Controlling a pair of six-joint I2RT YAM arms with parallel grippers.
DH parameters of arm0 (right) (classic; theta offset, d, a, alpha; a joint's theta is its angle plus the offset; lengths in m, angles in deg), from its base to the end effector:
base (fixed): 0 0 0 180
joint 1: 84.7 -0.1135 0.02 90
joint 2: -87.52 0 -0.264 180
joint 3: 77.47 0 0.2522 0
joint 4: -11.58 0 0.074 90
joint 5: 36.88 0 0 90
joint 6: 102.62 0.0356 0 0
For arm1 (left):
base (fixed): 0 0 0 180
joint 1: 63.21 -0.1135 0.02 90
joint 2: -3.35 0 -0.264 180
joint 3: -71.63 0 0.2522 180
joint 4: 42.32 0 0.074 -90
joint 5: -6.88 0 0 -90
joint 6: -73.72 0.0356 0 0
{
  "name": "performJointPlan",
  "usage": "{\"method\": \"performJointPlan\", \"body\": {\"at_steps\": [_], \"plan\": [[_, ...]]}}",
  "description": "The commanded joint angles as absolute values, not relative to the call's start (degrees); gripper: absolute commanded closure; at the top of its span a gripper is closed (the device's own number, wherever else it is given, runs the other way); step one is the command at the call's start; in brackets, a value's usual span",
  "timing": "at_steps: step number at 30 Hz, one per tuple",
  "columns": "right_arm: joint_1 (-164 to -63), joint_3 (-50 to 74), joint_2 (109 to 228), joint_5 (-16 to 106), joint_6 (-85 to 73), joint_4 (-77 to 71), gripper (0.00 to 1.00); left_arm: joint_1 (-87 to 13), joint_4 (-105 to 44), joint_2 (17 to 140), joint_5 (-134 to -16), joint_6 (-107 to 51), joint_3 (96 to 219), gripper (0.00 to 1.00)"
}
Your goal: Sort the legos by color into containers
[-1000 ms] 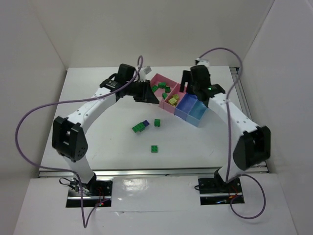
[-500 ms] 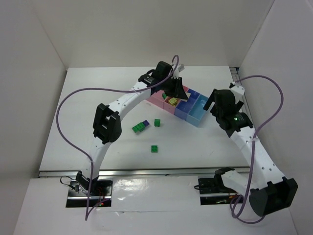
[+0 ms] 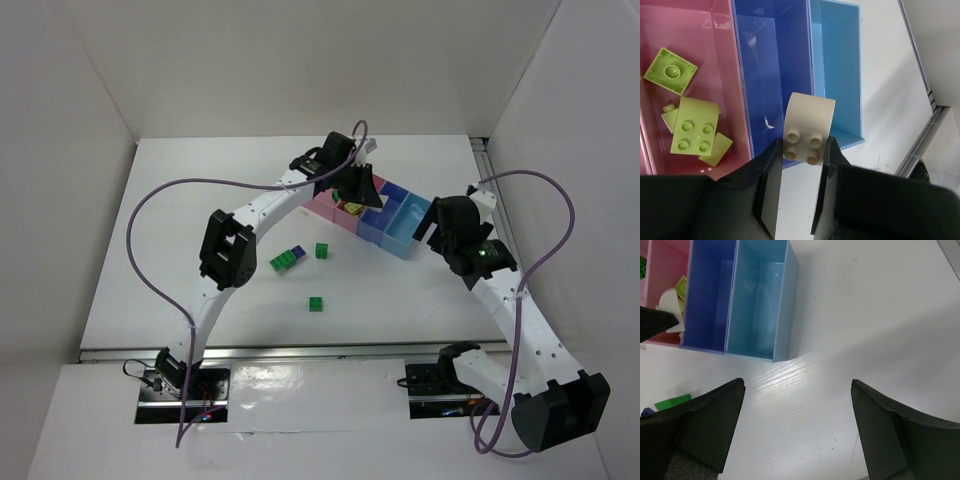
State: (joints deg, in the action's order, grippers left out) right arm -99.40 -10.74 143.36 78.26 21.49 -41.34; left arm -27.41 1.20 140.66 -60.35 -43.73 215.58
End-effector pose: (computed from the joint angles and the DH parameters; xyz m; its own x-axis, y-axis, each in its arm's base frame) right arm 0.1957 0.0357 0.3085 -0.4938 0.3953 -0.7745 0.4257 0.8866 0.1810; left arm 0.4380 -0.3329 0.2576 -0.7963 0.0503 -0.6028 0.4771 0.6648 -0.5749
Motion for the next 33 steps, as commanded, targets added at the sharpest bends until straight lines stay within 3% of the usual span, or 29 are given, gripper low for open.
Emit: {"method": "performJointPlan", "body": {"at_steps": [1,8,11,12,15,16,20,24,29,31,33], "plan": [[-99.37,-11.33,141.23,77.73,22.54,-42.7,0.06,-27.26,0.45,141.95,-59.65,-44.76,218.1,1.0],[-99.37,-10.11,142.54,78.87,22.01,-42.78,0.06,-27.26,-0.08,145.89,-57.11,-45.81,221.53,1.0],[-99.37,-10.1,143.16,79.4,22.01,-42.78,0.06,-27.26,-0.08,146.7,-56.31,-46.43,222.32,0.86],[-99.37,-10.1,143.16,79.4,22.01,-42.78,0.06,-27.26,-0.69,146.7,-56.31,-46.43,222.32,0.74],[-99.37,-9.48,143.16,78.08,21.39,-42.78,0.06,-27.26,-0.7,146.7,-56.31,-46.43,222.32,0.53],[-99.37,-9.48,143.16,78.08,20.78,-42.78,0.06,-27.26,-0.7,145.91,-56.31,-46.43,222.32,0.41],[-99.37,-8.17,143.68,78.08,20.78,-42.78,0.06,-27.26,-0.7,143.45,-55.0,-46.43,223.81,0.26],[-99.37,-7.64,145.08,74.75,19.46,-42.26,0.06,-27.26,-0.35,137.57,-54.2,-45.56,222.69,0.28],[-99.37,-7.64,146.23,71.22,18.23,-39.98,0.06,-27.78,5.62,124.48,-67.27,-37.04,210.4,0.3],[-99.98,-8.34,146.84,70.43,18.23,-39.1,0.06,-27.79,7.64,117.36,-75.71,-34.4,200.39,0.25],[-99.99,-8.95,147.54,69.64,18.23,-38.3,0.06,-27.79,9.84,113.32,-78.01,-28.35,190.66,0.14]]}}
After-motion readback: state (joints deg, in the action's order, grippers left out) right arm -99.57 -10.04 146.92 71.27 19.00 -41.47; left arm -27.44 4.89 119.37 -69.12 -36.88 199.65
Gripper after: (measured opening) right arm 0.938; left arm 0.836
